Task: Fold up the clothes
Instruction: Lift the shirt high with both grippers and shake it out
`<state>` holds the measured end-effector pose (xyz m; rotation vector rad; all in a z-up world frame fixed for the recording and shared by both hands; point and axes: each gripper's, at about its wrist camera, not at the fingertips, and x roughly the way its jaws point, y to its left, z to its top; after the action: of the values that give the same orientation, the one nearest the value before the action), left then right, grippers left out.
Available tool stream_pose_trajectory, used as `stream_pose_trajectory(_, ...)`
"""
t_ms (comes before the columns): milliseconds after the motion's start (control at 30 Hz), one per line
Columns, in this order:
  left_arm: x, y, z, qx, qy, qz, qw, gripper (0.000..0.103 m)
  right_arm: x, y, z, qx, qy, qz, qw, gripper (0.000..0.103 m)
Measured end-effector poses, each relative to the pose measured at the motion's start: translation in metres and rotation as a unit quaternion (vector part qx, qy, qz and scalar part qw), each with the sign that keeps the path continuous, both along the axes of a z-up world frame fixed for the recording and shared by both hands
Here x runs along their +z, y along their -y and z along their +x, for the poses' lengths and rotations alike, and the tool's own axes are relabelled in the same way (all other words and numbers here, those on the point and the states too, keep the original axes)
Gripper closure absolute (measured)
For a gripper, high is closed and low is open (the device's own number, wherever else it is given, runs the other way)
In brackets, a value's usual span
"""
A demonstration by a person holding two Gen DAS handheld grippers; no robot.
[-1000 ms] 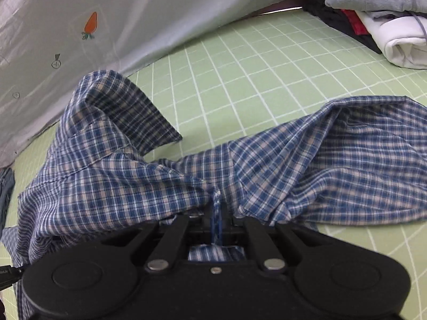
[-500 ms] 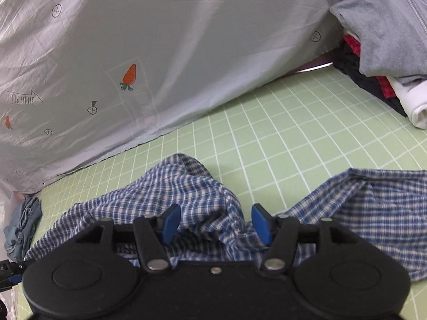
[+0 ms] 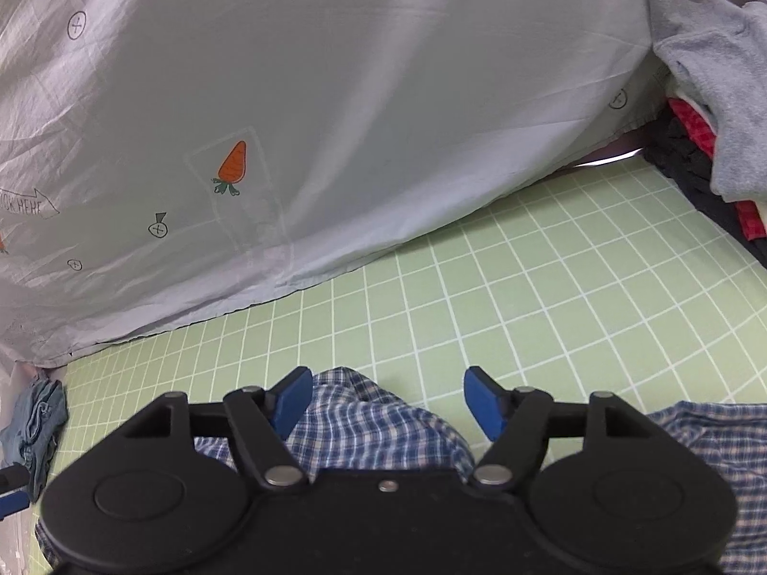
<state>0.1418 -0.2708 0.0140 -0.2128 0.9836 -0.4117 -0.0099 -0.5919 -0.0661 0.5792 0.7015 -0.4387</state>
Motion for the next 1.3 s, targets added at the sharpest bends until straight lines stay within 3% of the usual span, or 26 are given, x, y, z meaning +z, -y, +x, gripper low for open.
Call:
stream_pose_trajectory(133,-0.025,0.033,0.028,-0.041,-0.059,-0.051,0.9961,0.021,-0.021,0.009,0.024,-0.009,-0.015,0.065,0.998,0.029)
stream_pose_trajectory(333,-0.072,0.093,0.066,-0.108,-0.163,-0.045,0.9796,0.021,-0.061,0.021,0.057,-0.013,-0.071,0.159,0.985,0.022)
stream_pose_trajectory(467,-0.100,0.113,0.076,-0.111,-0.235,-0.064,0.9635,0.023,-0.083,0.025,0.067,-0.009,-0.074,0.228,0.971,0.020)
stream_pose_trajectory(533,-0.104,0.117,0.077,-0.109,-0.237,-0.064,0.9633,0.028,-0.084,0.024,0.069,0.001,-0.066,0.239,0.969,0.027)
stream_pose_trajectory(567,-0.104,0.119,0.077,-0.109,-0.233,-0.066,0.9641,0.039,-0.085,0.022,0.071,0.012,-0.065,0.241,0.968,0.033)
stream_pose_trajectory(633,-0.101,0.122,0.081,-0.107,-0.223,-0.080,0.9657,0.063,-0.085,0.019,0.076,0.039,-0.056,0.241,0.968,0.069)
stream_pose_trajectory(667,-0.098,0.123,0.084,-0.105,-0.216,-0.091,0.9664,0.088,-0.082,0.017,0.078,0.048,-0.046,0.232,0.970,0.077)
stream_pose_trajectory(700,-0.096,0.124,0.087,-0.103,-0.210,-0.103,0.9669,0.094,-0.078,0.015,0.080,0.056,-0.035,0.224,0.972,0.087)
stream_pose_trajectory(767,-0.086,0.127,0.097,-0.105,-0.177,-0.118,0.9714,0.095,-0.068,0.015,0.088,0.062,-0.002,0.206,0.977,0.090)
stream_pose_trajectory(867,-0.056,0.141,0.119,-0.126,-0.083,-0.117,0.9816,0.096,-0.046,0.025,0.110,0.059,0.064,0.184,0.979,0.092)
stream_pose_trajectory(967,-0.029,0.167,0.140,-0.145,0.015,-0.082,0.9859,0.098,-0.026,0.027,0.143,0.076,0.095,0.118,0.986,0.094)
stream_pose_trajectory(1100,-0.026,0.206,0.159,-0.175,0.110,0.007,0.9785,0.099,-0.017,0.017,0.190,0.107,0.093,0.012,0.990,0.097)
stream_pose_trajectory(1167,-0.045,0.212,0.164,-0.178,0.106,0.024,0.9780,0.099,-0.014,0.012,0.214,0.121,0.089,-0.038,0.988,0.097)
stream_pose_trajectory(1300,-0.082,0.225,0.173,-0.183,0.100,0.060,0.9762,0.099,-0.054,0.003,0.240,0.144,0.030,-0.084,0.986,0.098)
